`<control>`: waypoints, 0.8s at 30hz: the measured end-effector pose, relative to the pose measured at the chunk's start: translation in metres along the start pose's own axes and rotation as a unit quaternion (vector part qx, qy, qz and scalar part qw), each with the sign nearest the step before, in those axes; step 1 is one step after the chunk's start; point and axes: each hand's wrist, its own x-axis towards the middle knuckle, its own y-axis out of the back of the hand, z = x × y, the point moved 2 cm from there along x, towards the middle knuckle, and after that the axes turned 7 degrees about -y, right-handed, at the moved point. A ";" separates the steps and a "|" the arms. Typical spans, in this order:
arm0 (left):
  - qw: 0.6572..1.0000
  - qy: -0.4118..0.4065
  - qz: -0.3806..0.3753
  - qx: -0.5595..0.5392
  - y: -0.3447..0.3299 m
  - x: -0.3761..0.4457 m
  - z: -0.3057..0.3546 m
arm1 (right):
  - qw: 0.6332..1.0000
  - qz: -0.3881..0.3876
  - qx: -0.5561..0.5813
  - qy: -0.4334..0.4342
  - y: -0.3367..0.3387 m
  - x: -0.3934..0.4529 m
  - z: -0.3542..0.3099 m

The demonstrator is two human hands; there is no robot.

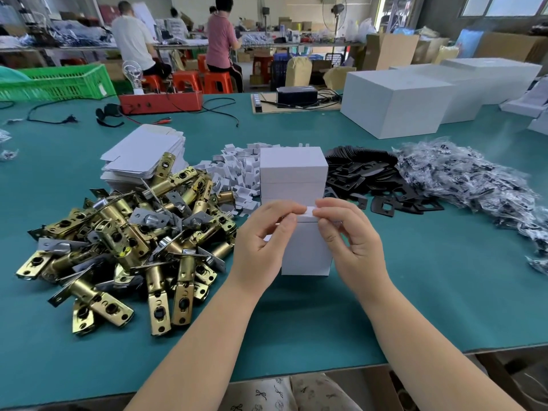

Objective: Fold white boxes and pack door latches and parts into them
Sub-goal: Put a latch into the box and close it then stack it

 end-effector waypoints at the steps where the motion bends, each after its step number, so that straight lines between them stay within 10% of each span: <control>1: 1.000 0.005 0.002 -0.006 0.001 0.000 -0.001 | 1.000 -0.006 -0.006 0.003 0.000 0.000 0.000; 12: 0.994 0.090 -0.060 -0.022 0.002 0.000 -0.012 | 0.979 -0.098 0.059 -0.168 -0.002 -0.003 0.007; 24: 0.919 0.296 0.131 -0.227 0.017 0.007 -0.025 | 0.950 -0.179 0.077 -0.243 0.003 -0.003 0.013</control>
